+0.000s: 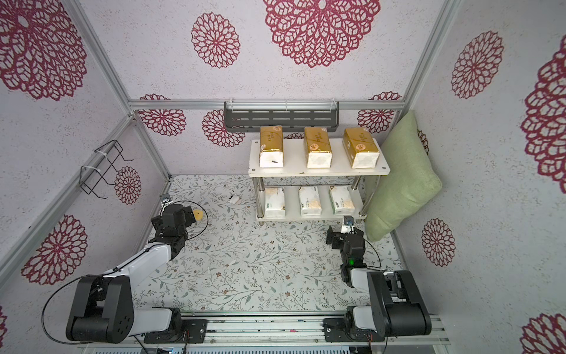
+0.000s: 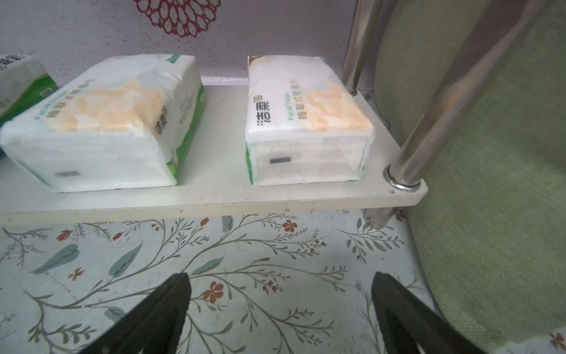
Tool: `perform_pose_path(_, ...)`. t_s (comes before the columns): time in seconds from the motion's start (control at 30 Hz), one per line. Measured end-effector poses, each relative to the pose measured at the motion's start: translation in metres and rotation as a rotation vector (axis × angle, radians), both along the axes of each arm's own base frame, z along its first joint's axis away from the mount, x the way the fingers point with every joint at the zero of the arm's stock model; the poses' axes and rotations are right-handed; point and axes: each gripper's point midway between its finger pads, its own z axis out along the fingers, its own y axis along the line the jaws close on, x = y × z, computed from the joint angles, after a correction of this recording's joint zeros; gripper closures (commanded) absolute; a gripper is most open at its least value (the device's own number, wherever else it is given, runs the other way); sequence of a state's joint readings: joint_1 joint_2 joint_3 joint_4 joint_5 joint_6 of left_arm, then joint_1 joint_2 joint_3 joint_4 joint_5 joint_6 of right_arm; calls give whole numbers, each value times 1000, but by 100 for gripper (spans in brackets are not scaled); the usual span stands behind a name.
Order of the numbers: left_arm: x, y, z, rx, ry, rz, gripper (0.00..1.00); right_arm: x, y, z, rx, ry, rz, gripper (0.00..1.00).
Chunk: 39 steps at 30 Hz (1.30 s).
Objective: Place the tissue boxes on the shelf by color
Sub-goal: Reset both arms
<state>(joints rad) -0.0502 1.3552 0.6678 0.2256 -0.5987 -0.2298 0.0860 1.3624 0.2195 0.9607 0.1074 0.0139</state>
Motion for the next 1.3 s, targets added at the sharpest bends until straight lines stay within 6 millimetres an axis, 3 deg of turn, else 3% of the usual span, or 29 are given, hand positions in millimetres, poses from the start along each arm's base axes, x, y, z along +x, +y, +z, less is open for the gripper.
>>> perform_pose_path(0.17,6,-2,1,4,-28,-44,0,0,0,15,-12,-116,4,1)
perform_pose_path(0.4,4,2,-5,13,-50,-78,3,-2,-1,6,-20,-142,4,1)
perform_pose_path(0.5,2,4,-16,17,-52,-88,3,-1,-1,12,-19,-167,3,1)
perform_pose_path(0.63,2,2,-45,18,-16,-121,3,0,-3,17,-20,-188,-10,1)
perform_pose_path(0.8,4,10,-58,-12,-40,-140,3,3,-8,20,-24,-191,-41,1)
perform_pose_path(1.3,15,-1,-47,-45,-136,-247,3,10,-8,20,-26,-181,-46,1)
